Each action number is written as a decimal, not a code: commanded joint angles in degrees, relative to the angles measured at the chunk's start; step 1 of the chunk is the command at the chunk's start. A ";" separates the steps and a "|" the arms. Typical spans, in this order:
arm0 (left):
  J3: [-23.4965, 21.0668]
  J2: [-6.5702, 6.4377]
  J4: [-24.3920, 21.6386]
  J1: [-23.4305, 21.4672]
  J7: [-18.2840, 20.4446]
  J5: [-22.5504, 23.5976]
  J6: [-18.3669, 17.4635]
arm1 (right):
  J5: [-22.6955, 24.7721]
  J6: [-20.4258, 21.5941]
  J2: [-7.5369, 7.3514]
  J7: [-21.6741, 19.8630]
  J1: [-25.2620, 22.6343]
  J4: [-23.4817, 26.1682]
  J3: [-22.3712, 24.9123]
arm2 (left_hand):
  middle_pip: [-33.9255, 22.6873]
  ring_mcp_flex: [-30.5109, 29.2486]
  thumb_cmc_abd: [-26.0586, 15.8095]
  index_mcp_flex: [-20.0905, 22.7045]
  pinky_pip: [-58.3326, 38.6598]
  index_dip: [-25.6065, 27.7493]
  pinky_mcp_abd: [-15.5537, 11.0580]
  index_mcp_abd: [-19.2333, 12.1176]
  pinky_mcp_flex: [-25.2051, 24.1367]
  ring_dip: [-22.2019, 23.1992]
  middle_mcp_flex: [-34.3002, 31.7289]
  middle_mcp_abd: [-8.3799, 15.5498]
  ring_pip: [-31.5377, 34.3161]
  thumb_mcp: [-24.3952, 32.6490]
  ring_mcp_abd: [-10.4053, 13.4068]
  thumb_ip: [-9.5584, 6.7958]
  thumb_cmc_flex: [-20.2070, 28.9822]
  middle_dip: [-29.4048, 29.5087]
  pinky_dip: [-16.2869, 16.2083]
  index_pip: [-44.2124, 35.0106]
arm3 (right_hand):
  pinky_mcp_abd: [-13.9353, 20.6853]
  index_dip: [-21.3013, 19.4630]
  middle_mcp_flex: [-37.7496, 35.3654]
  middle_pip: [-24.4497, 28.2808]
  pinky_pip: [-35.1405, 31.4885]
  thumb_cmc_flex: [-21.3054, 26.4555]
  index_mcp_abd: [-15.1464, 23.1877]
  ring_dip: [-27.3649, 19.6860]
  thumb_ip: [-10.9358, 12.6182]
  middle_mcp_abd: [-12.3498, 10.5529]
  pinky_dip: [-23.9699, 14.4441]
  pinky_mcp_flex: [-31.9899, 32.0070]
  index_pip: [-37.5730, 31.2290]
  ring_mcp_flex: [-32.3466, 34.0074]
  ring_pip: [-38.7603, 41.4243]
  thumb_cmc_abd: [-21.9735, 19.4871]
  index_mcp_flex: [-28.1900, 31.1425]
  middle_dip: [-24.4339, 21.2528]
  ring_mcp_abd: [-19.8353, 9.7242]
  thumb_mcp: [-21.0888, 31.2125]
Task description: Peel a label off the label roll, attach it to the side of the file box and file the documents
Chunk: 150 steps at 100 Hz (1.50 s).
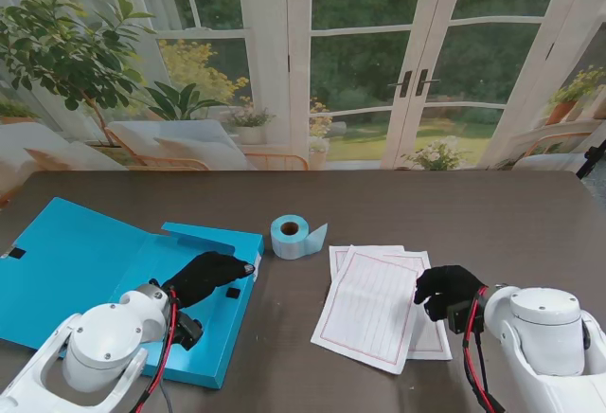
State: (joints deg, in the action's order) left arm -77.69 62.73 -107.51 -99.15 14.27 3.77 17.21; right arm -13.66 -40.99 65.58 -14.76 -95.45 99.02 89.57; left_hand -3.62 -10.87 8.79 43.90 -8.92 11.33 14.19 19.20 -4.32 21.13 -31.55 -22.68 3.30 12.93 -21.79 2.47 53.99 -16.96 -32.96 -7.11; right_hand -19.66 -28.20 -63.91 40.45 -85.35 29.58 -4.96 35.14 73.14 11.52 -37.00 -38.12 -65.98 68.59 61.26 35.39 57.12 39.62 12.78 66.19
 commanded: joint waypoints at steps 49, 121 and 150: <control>0.14 0.24 0.63 -0.13 1.10 0.15 -0.51 | 22.01 0.16 -5.37 -9.93 0.59 0.73 -4.82 | -0.07 0.70 -2.32 -0.25 1.25 -0.11 -2.76 0.07 -0.79 -0.51 0.99 0.11 0.18 -1.80 -0.02 0.08 1.46 0.41 -0.32 0.55 | 1.06 9.37 10.98 11.85 -4.38 -22.61 -5.15 2.60 -24.69 0.63 -4.61 3.94 22.76 -3.93 7.44 -15.59 -16.66 1.39 1.17 -17.35; -0.42 0.18 0.97 -0.63 1.27 0.15 -1.39 | 28.08 -6.53 -11.42 -24.24 9.00 -2.31 -16.64 | -0.11 0.42 -2.50 -0.13 0.66 -0.12 -2.64 0.08 -1.03 -0.42 0.92 -0.04 0.26 -2.20 -0.31 0.04 1.61 0.39 -1.56 0.52 | 4.41 17.24 18.62 15.88 -5.23 -32.57 -4.48 4.00 -29.53 2.13 -5.94 9.53 32.79 -9.58 9.97 -40.51 -20.55 7.42 0.45 -25.66; -0.54 0.16 1.13 -0.81 1.38 0.23 -1.36 | 32.60 -5.65 -10.42 -20.88 4.98 1.90 -12.94 | -0.12 0.28 -2.43 0.00 0.31 -0.11 -2.55 0.19 -1.10 -0.37 0.75 -0.12 0.28 -2.27 -0.58 0.03 1.64 0.38 -2.20 0.47 | 3.46 15.92 16.34 16.62 -5.71 -31.88 -6.11 3.47 -29.12 1.80 -6.14 6.90 29.49 -6.98 10.14 -37.00 -18.73 6.79 0.48 -24.32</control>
State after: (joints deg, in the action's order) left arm -78.17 62.73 -106.44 -99.66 14.48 3.95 15.91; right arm 17.14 -47.04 55.06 -35.06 -89.45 99.63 76.73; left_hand -3.62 -10.82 8.79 43.89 -8.89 11.33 14.18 19.22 -4.32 21.13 -31.55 -22.70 3.31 12.50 -21.79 2.47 54.91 -16.96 -34.29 -7.09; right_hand -17.53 -11.68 -46.23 55.17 -88.26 -0.39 -10.67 38.08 44.15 12.84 -41.32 -33.57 -35.10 60.67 70.21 -2.89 37.06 45.68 12.49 41.90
